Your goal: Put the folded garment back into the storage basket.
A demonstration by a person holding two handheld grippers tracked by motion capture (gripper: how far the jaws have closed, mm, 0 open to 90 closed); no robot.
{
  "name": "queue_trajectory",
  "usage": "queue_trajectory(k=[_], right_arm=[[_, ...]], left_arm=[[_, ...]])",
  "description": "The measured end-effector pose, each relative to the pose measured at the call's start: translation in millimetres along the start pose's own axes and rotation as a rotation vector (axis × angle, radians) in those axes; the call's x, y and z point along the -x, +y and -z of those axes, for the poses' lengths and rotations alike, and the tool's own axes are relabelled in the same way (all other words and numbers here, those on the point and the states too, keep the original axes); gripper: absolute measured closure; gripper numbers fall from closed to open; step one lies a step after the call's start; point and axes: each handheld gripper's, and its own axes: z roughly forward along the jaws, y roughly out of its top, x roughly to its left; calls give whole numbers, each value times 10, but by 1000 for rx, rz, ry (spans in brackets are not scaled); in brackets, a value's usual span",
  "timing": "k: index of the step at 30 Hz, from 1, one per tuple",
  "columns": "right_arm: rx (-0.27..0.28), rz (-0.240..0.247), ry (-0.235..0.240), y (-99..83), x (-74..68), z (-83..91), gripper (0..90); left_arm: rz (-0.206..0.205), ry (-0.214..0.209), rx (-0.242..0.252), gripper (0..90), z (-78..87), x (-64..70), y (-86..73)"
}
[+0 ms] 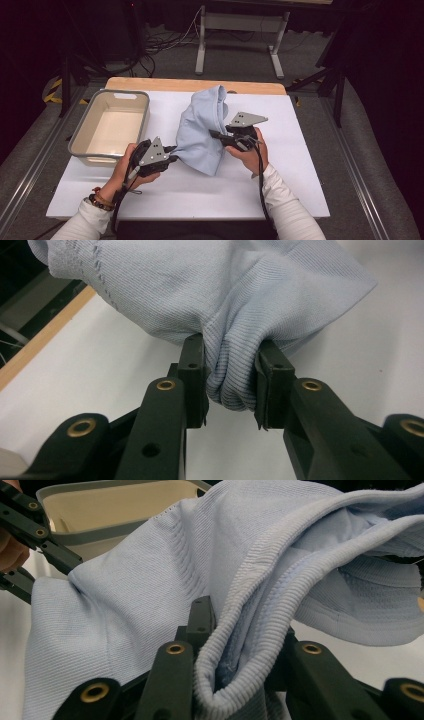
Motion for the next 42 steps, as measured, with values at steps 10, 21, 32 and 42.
queue_trajectory(k=[10,21,32,42], right_arm=[[14,15,-8,124,-6,-26,723],[31,27,-12,262,-34,-74,722],[39,45,-8,356,-72,-128,722],[50,62,-8,431,-119,-189,722]], left_arm=[[4,27,17,705,74,-75,22],[17,54,34,706,172,-141,19],[31,76,46,706,262,-180,-11],[44,99,50,706,339,-211,-48]])
